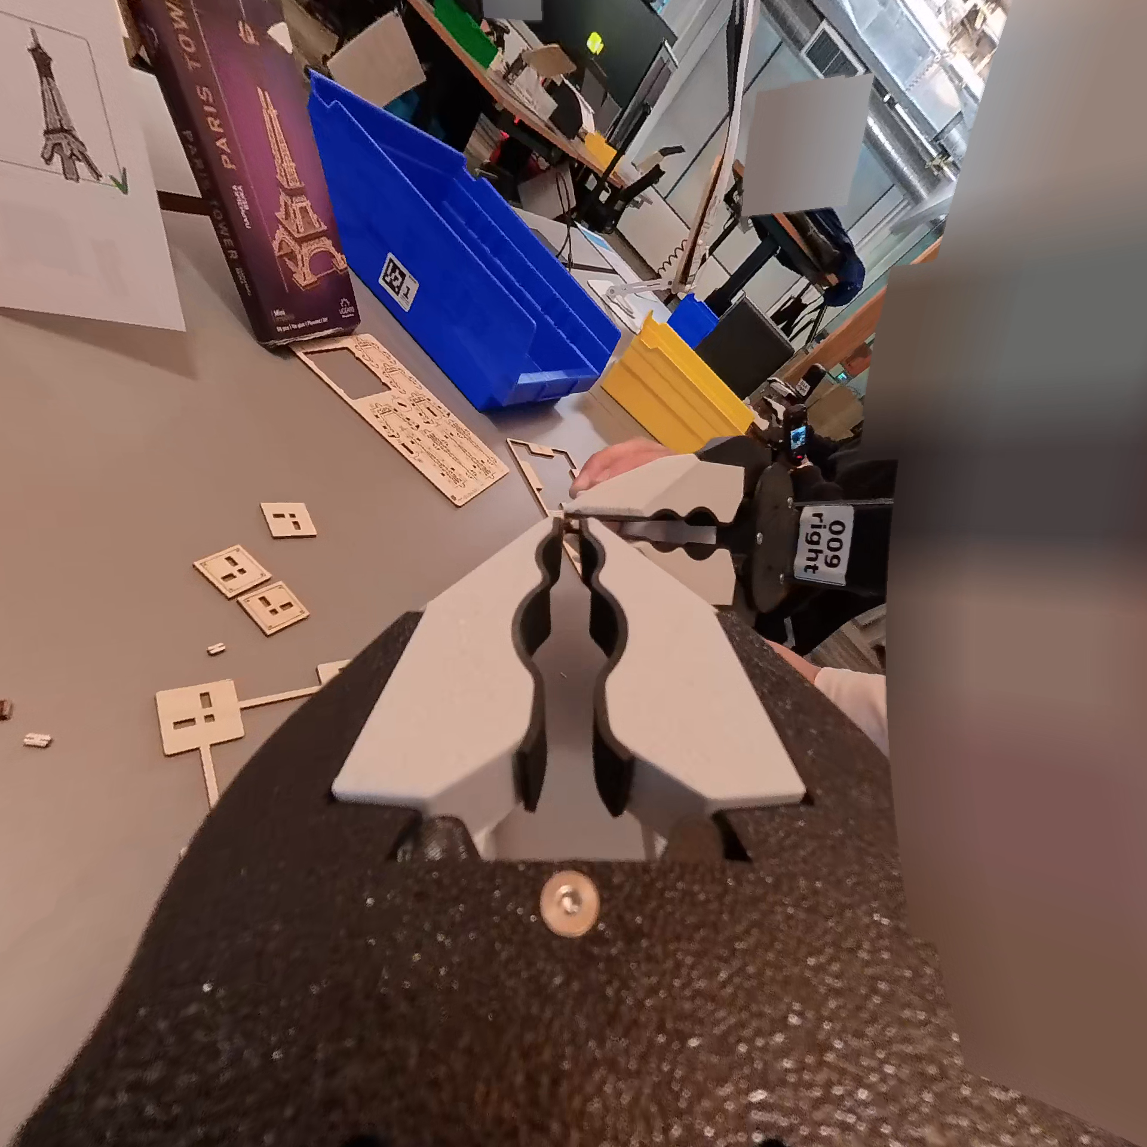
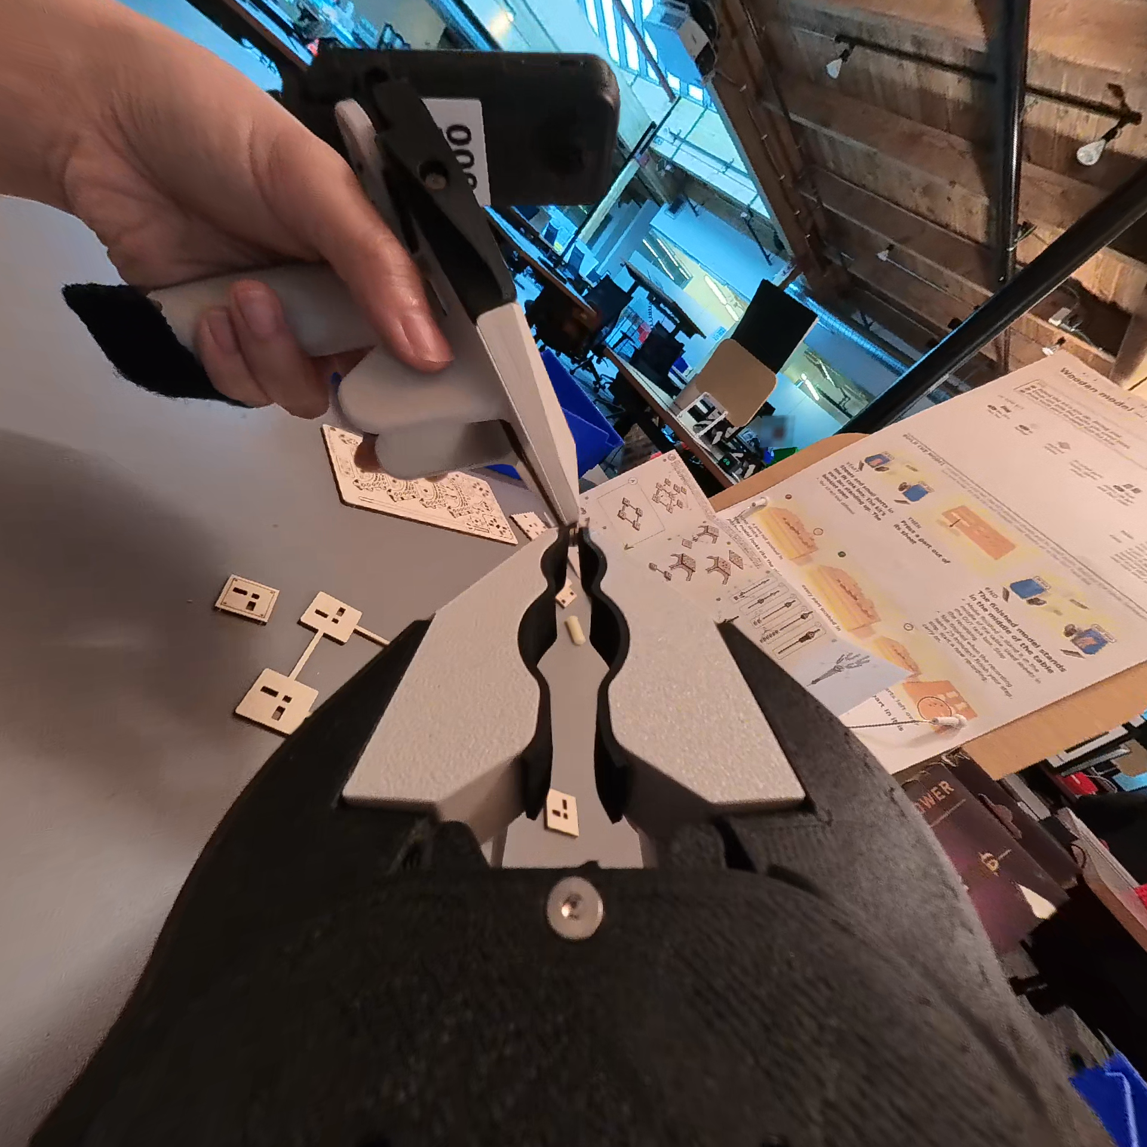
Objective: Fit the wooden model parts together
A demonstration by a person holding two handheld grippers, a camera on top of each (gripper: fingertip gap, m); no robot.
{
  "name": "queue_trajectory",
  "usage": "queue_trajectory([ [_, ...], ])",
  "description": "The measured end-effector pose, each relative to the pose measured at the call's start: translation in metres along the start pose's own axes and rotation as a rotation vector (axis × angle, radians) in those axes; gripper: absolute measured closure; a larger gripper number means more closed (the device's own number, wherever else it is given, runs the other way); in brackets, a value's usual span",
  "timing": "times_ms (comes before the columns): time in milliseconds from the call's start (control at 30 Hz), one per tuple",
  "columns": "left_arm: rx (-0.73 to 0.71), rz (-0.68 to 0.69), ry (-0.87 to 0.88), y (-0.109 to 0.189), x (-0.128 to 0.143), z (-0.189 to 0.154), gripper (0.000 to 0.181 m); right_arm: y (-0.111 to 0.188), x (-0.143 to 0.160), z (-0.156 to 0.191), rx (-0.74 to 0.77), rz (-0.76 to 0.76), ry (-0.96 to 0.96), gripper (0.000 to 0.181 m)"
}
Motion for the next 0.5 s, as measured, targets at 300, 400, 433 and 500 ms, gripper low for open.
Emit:
queue_trajectory([
  [300,0.023,0.040,0.029,-0.002,0.004,0.008,0.180,-0.002,0.004,0.003,0.007,0.054,0.095,0.181],
  [400,0.033,0.038,0.049,-0.003,0.006,0.010,0.180,-0.003,0.005,0.004,0.011,0.065,0.112,0.181],
  [433,0.037,0.036,0.052,-0.003,0.007,0.010,0.181,-0.003,0.006,0.004,0.008,0.067,0.111,0.180],
  [500,0.036,0.035,0.052,-0.003,0.009,0.012,0.181,-0.004,0.008,0.004,0.000,0.077,0.107,0.180],
])
Point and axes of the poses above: each gripper's, where its closed fingertips meet, y back along the fingers, x out of its underside, z = x × y across the jaws, the point moved 8 cm from there along y, back along the fingers, and after that the axes turned 15 degrees about -y, right-handed, at the moved point
